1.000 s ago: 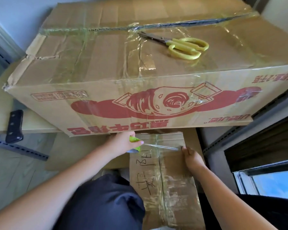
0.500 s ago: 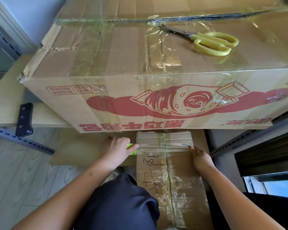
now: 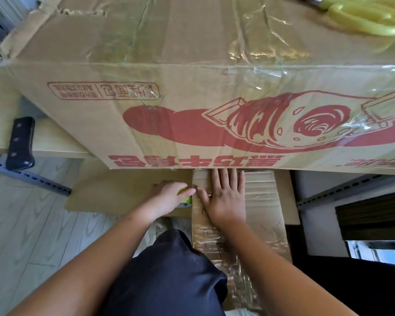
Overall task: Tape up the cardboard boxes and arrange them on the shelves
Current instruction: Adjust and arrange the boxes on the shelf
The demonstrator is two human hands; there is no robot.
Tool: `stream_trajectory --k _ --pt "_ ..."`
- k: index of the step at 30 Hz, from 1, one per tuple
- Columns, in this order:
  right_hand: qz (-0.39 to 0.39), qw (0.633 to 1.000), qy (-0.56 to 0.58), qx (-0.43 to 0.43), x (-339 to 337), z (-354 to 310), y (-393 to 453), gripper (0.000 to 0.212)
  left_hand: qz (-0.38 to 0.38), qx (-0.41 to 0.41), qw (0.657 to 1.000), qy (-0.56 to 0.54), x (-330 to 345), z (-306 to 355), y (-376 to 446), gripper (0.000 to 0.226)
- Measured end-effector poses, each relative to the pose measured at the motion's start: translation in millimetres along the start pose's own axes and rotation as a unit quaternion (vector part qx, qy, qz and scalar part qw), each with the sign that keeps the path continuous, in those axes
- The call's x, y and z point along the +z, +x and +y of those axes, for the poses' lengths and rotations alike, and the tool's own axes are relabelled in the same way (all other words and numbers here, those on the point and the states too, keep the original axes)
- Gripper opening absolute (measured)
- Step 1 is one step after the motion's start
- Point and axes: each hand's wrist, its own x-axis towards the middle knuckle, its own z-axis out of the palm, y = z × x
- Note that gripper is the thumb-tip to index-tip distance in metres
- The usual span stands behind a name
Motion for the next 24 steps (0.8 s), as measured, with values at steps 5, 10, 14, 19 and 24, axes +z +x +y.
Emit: stream_trajectory --k 5,10,14,19,24 --pt "-0.046 0.999 -0.026 0.004 -2 2 1 0.083 -0.006 -0.011 0.999 0.042 -7 7 -13 0.051" --pt "-0.072 0.997 -0.011 -0.006 -35 1 -8 0.083 -0.017 -0.077 0.997 0.020 -21 19 -43 0.082" --pt "0.021 0.994 0.095 -0.043 -88 -1 -54 0.059 -0.038 -0.077 0.996 0.017 -51 48 -83 0.077" --pt "0.388 0.892 0.157 -0.173 -224 -24 -118 0.019 -0.028 -0.001 0.998 0.050 -85 95 -138 0.058" --pt "0.422 0.893 0.154 -0.021 -351 -10 -82 0.018 0.049 0.052 0.997 0.004 -102 113 -170 0.043"
